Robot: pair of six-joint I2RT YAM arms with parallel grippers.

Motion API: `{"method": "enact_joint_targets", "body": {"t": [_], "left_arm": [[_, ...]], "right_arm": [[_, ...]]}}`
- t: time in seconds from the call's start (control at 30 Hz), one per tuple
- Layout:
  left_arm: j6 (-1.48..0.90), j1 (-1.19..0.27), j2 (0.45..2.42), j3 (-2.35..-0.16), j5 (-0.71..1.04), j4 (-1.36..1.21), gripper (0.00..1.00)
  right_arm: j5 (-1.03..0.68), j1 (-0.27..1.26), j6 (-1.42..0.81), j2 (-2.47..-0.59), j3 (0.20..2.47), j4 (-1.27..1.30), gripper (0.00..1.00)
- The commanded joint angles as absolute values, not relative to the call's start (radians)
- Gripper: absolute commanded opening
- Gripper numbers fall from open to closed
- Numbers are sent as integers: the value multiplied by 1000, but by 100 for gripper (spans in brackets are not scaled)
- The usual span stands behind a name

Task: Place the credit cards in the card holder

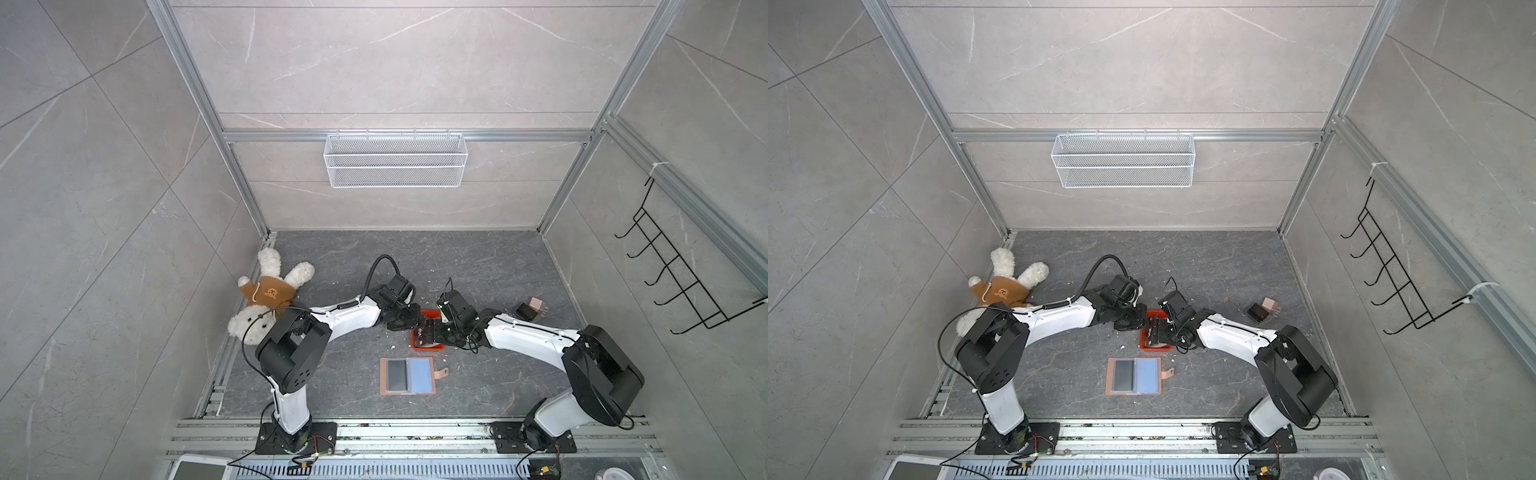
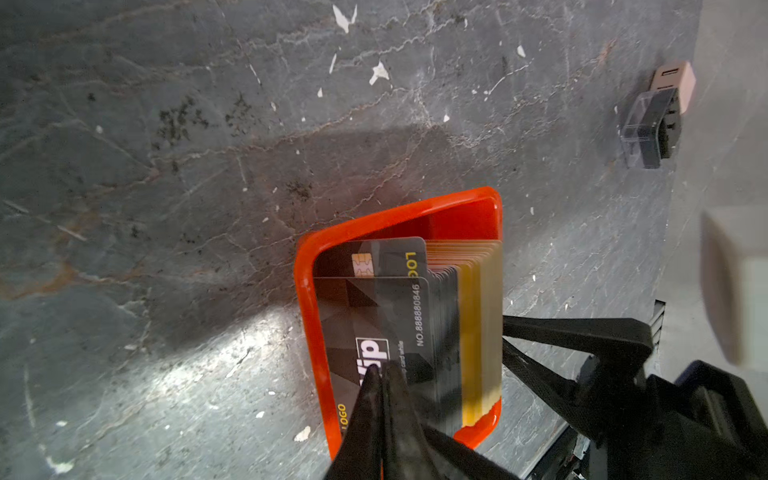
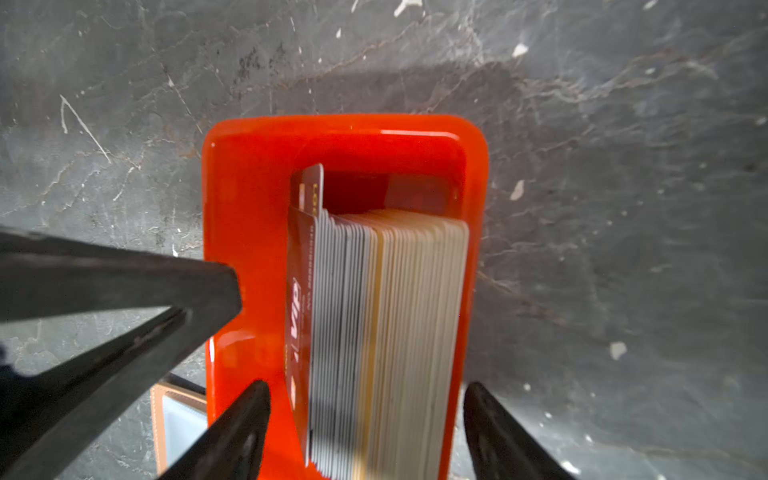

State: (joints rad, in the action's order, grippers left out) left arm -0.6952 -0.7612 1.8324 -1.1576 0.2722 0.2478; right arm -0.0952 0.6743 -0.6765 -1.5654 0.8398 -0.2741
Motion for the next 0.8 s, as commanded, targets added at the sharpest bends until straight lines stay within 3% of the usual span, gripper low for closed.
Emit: {"method": "enact_joint_targets", "body": {"t": [0.0,0.77], "left_arm": [[-661,-756,1843,-1182,299,280,5],[-660,-758,1879,-1163,319,277,1]], "right_arm": [[-101,669,-664,-1587,849,-258,75],[-67,635,-660,-1526,799,-292,75]]}}
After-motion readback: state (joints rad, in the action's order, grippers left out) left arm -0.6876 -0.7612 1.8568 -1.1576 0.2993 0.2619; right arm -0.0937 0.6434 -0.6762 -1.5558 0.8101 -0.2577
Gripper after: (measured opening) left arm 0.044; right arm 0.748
